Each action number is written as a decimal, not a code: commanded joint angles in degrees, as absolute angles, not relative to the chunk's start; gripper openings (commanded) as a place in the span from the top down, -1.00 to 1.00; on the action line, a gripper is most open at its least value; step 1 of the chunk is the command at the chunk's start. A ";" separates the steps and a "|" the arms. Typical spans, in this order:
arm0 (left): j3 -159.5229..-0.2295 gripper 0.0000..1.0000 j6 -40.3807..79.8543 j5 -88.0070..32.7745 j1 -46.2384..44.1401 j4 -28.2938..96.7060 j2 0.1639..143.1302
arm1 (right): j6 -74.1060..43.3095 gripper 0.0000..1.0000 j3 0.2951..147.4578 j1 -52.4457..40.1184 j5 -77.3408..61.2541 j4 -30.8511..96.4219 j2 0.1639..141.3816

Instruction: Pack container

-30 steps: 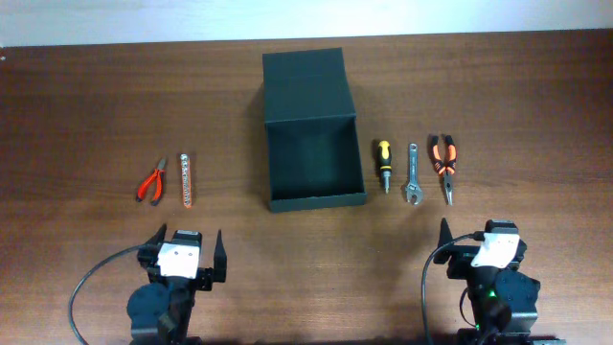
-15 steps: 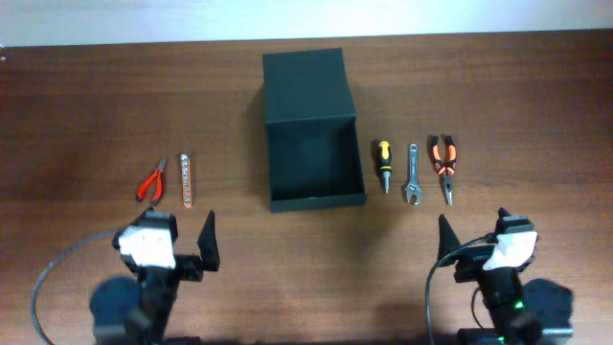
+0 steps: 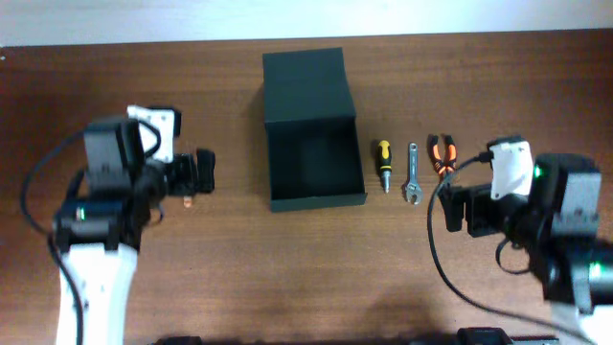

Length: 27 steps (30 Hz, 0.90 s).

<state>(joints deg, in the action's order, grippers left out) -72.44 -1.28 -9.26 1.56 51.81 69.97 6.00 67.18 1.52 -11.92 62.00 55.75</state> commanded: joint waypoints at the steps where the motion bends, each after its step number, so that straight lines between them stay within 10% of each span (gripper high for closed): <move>1: -78.59 -0.99 -2.42 -12.05 1.89 52.71 75.37 | 5.54 -0.97 73.17 1.96 -18.35 64.88 60.82; 27: -81.43 -0.99 -3.75 -7.66 9.28 52.36 79.72 | -3.51 -0.99 88.58 11.38 -7.66 65.71 100.53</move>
<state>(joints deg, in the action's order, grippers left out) -80.16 -2.59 -8.32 8.99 52.53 79.46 -3.05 87.66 10.81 -8.84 66.30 96.79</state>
